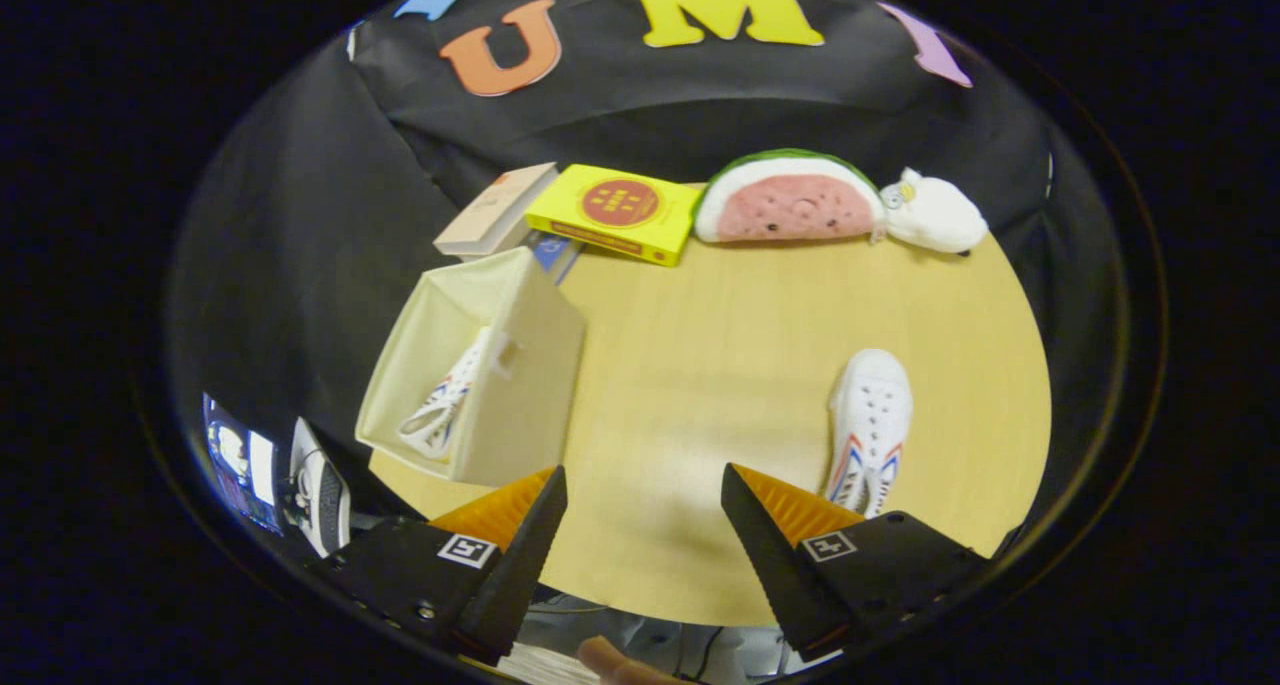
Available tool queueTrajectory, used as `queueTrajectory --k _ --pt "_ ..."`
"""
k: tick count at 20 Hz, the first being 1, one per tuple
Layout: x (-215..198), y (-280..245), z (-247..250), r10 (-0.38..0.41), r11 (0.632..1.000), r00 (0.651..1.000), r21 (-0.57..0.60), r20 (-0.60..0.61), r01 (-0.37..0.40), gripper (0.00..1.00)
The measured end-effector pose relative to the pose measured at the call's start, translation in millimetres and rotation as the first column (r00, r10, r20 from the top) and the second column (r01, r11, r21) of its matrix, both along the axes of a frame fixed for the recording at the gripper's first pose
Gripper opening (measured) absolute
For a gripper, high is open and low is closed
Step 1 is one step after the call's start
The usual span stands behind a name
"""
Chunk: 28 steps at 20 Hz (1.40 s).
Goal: Open the storage box then place both shoes into the box .Put the left shoe in first, then the right shoe, with the right side of both shoes facing outward in a uniform manner.
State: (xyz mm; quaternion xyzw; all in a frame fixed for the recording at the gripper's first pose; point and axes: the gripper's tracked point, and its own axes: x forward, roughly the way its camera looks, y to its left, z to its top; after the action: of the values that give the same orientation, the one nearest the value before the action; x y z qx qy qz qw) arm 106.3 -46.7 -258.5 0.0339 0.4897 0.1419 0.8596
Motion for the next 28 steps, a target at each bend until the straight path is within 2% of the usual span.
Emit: queueTrajectory --k 4,10,14,18,20,23,24,25,27,28 --pt "11 -74 -31 -0.082 0.994 0.996 -0.069 -0.039 0.079 0.95" --pt "17 -148 -79 -0.121 0.973 0.987 -0.209 -0.105 0.097 0.95" --pt "29 -170 -108 -0.107 0.953 0.987 -0.296 -0.122 0.067 0.93" --pt "45 -174 -131 -0.151 0.945 0.976 -0.314 -0.155 0.096 0.92" --pt "48 -162 -139 -0.126 0.968 0.975 -0.236 -0.183 0.081 0.79" --pt "50 -156 -138 -0.135 0.983 0.966 -0.151 -0.222 0.103 0.33" --pt "49 -155 -143 -0.143 0.985 0.963 -0.123 -0.23 0.117 0.24" --pt "50 -156 -146 -0.158 0.986 0.957 -0.091 -0.244 0.14 0.22" --pt "50 -161 -146 -0.189 0.981 0.94 -0.012 -0.285 0.194 0.0" --pt "49 -162 -140 -0.177 0.981 0.941 0.023 -0.29 0.192 0.0"
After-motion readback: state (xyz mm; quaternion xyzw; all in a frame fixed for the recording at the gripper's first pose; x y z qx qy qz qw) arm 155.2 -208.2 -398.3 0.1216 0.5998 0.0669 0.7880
